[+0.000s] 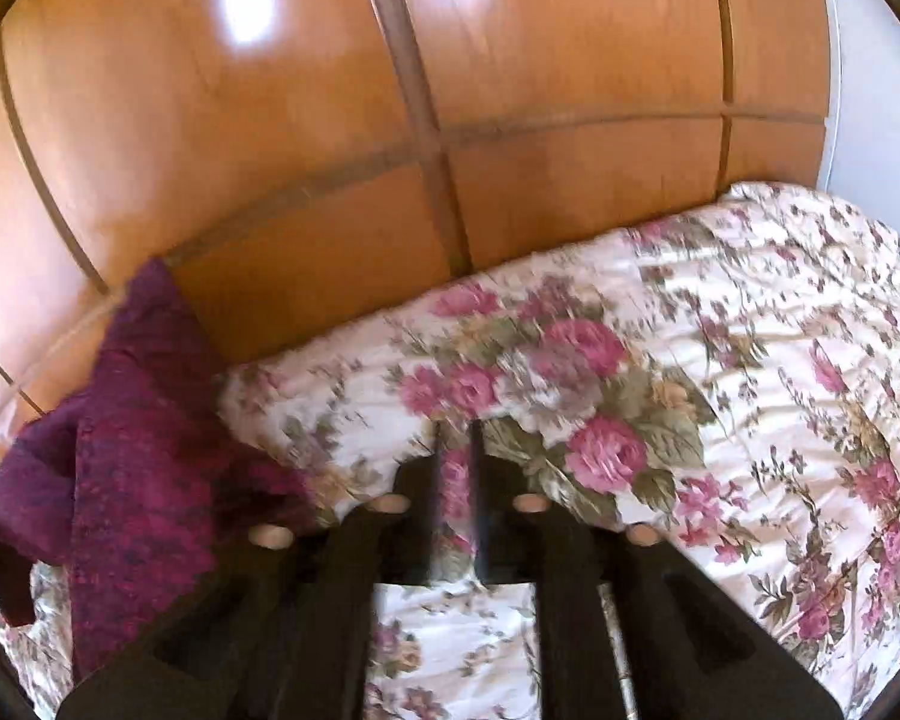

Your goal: Fold small clothes

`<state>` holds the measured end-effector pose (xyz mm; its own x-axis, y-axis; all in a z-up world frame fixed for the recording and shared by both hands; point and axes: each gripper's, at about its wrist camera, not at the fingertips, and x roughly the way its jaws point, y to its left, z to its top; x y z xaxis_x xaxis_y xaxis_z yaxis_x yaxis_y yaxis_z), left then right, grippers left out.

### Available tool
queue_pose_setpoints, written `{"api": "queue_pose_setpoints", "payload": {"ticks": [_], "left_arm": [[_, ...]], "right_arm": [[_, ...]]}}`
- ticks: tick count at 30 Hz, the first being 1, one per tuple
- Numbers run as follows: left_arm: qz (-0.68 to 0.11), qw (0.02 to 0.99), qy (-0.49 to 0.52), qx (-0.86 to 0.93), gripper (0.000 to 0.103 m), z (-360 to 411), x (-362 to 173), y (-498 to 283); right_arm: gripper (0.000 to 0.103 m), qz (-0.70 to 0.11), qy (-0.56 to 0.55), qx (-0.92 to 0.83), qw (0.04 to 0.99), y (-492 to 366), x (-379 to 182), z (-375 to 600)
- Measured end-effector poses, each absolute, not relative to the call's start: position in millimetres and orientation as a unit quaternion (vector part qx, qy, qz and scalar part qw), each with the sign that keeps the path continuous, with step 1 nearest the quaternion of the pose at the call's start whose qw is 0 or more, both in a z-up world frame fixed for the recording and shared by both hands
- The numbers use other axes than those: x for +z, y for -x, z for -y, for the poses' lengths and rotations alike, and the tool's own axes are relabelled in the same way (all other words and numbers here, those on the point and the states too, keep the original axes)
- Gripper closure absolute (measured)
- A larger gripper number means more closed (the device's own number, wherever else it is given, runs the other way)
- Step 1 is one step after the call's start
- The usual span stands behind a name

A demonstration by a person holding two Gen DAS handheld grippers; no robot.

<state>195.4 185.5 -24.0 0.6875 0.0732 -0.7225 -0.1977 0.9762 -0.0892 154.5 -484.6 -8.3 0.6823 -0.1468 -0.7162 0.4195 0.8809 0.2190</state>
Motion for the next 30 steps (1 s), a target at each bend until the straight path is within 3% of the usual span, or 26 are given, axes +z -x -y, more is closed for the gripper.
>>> {"api": "queue_pose_setpoints", "payload": {"ticks": [8, 14, 16, 17, 18, 21, 30], "left_arm": [[-0.470, 0.851, 0.193, -0.131, 0.045, -130.3, -71.8, -148.3], [-0.495, 0.810, 0.244, -0.198, 0.045, -90.1, -97.5, -137.8], [-0.494, 0.806, 0.251, -0.207, 0.057, -81.5, -100.6, -136.4], [-0.495, 0.800, 0.258, -0.219, 0.069, -76.0, -100.5, -137.7], [-0.493, 0.802, 0.257, -0.218, 0.074, -74.2, -98.2, -137.3], [-0.483, 0.815, 0.240, -0.212, 0.086, -70.0, -87.7, -134.9], [-0.453, 0.845, 0.183, -0.215, 0.091, -66.4, -31.5, -105.0]], "right_arm": [[0.055, -0.469, -0.213, 0.007, 0.857, -113.2, -73.4, 406.3], [0.044, -0.478, -0.282, 0.083, 0.828, -65.2, -102.2, 371.8], [0.045, -0.475, -0.292, 0.095, 0.825, -57.8, -105.4, 364.4], [0.047, -0.474, -0.289, 0.099, 0.826, -56.2, -104.8, 361.5], [0.060, -0.474, -0.284, 0.105, 0.827, -55.2, -103.9, 358.0], [0.079, -0.473, -0.264, 0.104, 0.834, -50.9, -95.6, 351.1], [0.086, -0.421, -0.165, 0.106, 0.885, -4.8, -19.5, 336.5]]}}
